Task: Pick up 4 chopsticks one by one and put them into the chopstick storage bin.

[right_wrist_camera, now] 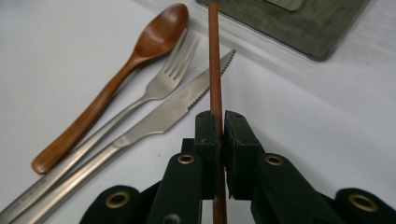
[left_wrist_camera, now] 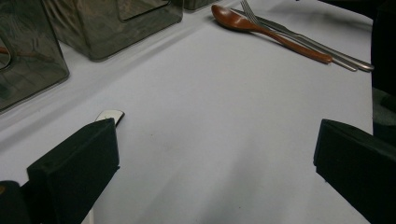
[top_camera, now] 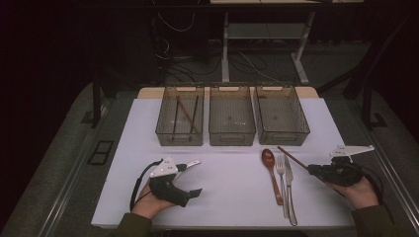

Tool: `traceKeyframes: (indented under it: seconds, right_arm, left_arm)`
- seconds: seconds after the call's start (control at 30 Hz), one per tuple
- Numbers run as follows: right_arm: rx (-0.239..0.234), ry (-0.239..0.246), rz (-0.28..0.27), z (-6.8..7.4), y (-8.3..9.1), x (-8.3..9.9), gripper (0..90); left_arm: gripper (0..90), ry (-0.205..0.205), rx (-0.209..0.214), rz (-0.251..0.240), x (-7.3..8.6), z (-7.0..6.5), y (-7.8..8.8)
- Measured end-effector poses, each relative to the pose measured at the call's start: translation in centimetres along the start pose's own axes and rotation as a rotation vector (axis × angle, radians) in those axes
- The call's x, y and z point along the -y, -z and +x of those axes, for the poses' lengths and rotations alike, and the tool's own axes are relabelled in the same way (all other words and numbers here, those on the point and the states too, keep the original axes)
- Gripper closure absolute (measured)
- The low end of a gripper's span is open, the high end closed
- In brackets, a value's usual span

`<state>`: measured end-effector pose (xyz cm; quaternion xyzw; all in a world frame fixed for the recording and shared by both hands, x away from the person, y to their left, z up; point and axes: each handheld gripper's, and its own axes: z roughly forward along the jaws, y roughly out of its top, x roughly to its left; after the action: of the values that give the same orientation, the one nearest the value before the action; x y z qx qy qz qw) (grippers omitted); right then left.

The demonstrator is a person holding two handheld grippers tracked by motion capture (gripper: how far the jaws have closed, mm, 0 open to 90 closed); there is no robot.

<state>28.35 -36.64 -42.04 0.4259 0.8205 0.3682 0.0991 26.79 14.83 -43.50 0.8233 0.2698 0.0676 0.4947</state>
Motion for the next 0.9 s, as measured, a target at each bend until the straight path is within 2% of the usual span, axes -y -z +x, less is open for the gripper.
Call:
traceKeyframes:
  seconds: [0.6,0.9]
  right_arm:
    - [-0.064,0.027,-0.053,1.4,-0.6,-2.1,84.3]
    - [-0.095,0.040,-0.071,2.6,-1.2,-3.8,84.3]
  left_arm:
    - [0.0,-0.003,0.009,0.007,0.4,0.5,0.4]
    - [0.0,-0.011,0.015,0.017,0.5,0.6,0.5]
